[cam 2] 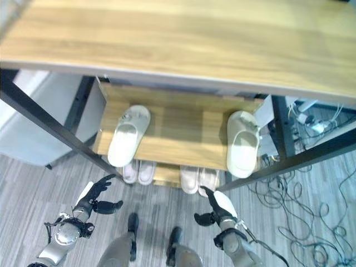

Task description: Arrange the slippers neatly on the shoe rack.

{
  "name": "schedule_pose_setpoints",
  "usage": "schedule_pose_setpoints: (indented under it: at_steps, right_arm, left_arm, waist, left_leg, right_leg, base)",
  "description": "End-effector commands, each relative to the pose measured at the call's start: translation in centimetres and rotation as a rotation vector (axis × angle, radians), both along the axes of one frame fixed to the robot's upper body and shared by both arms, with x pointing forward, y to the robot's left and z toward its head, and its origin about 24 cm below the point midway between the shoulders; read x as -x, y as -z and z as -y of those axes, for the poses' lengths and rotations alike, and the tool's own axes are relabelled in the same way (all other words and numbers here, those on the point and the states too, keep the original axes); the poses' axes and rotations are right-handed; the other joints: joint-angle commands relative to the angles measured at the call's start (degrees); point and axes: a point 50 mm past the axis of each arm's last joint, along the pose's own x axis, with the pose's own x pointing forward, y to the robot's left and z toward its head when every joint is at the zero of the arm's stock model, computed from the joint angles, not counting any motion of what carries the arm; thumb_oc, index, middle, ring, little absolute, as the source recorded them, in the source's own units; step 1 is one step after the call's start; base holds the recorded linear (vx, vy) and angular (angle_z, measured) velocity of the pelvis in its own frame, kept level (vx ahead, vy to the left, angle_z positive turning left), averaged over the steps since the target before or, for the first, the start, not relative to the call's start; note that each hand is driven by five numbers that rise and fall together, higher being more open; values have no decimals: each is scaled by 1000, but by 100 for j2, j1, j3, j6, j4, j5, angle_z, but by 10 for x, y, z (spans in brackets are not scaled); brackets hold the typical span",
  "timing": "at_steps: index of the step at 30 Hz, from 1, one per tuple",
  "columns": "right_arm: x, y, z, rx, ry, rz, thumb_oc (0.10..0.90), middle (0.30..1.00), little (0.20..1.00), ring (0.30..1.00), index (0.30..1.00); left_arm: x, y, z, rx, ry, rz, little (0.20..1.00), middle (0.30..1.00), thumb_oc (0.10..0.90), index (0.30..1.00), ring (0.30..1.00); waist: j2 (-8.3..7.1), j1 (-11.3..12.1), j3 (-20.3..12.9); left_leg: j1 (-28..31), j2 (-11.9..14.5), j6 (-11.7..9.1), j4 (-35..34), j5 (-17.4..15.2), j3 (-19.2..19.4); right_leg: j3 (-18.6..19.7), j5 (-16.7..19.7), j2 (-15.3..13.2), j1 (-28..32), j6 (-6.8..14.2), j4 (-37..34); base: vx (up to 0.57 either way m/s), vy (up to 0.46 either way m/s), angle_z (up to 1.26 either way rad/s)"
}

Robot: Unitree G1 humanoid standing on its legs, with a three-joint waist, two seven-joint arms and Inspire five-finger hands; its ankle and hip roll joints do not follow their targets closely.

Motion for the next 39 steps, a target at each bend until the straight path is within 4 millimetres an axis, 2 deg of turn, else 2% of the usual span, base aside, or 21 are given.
schedule_pose_setpoints:
  at_steps: [1, 8, 13, 17, 22, 35, 39]
  right_arm:
    - [2, -5, -1, -13, -27, 34, 800, 900, 900, 900, 900]
    - [20, 7, 1, -20, -32, -50, 800, 900, 900, 900, 900]
    - [31, 13, 0, -36, -25, -86, 800, 900, 900, 900, 900]
    - [37, 15, -1, -43, -33, -110, 800, 900, 900, 900, 900]
    - [40, 16, 0, -44, -53, -132, 800, 900, 900, 900, 900]
    - [43, 27, -11, -30, -86, -186, 800, 900, 900, 900, 900]
    - [44, 31, -15, -24, -80, -195, 800, 900, 900, 900, 900]
  left_arm:
    - [-9, -15, 3, -43, 72, 95, 900, 900, 800, 900, 900]
    - [13, -6, -12, -90, 83, 23, 900, 900, 800, 900, 900]
    - [31, 2, -18, -114, 101, -42, 900, 900, 800, 900, 900]
    - [40, -2, -20, -68, 118, -48, 900, 900, 800, 900, 900]
    - [41, -24, -22, 19, 145, 16, 900, 900, 800, 900, 900]
    - [28, -106, -23, 172, 137, 360, 900, 900, 800, 900, 900]
    - [24, -119, -21, 251, 99, 440, 900, 900, 800, 900, 900]
  waist:
    - [-133, 49, -560]
    - [-94, -16, -821]
    - [-41, -74, -839]
    - [-4, -90, -844]
    - [21, -80, -869]
    - [1, 116, -884]
    - [-7, 160, -848]
  left_leg:
    - [-348, -265, -296, -431, 654, 188]
    - [130, -297, -342, -431, 528, 332]
    - [382, -295, -317, -431, 413, 402]
    - [501, -293, -301, -431, 338, 468]
    - [567, -279, -293, -431, 298, 496]
    - [669, -257, -316, -431, 314, 430]
    - [658, -246, -327, -431, 338, 410]
  right_leg:
    - [-292, -293, -79, 142, 421, 26]
    - [-212, -163, -21, 719, 472, -494]
    - [-146, -109, -12, 900, 488, -658]
    - [-105, -72, -17, 949, 515, -727]
    - [-115, -64, -22, 1000, 532, -738]
    - [-218, -85, 0, 1150, 497, -736]
    - [-243, -81, 5, 1148, 483, -732]
  base:
    - [108, -34, -3]
    - [86, -25, -4]
    - [32, -12, -9]
    - [9, -1, -1]
    - [-1, -3, 1]
    - [-1, -18, 5]
    - [-10, -36, 3]
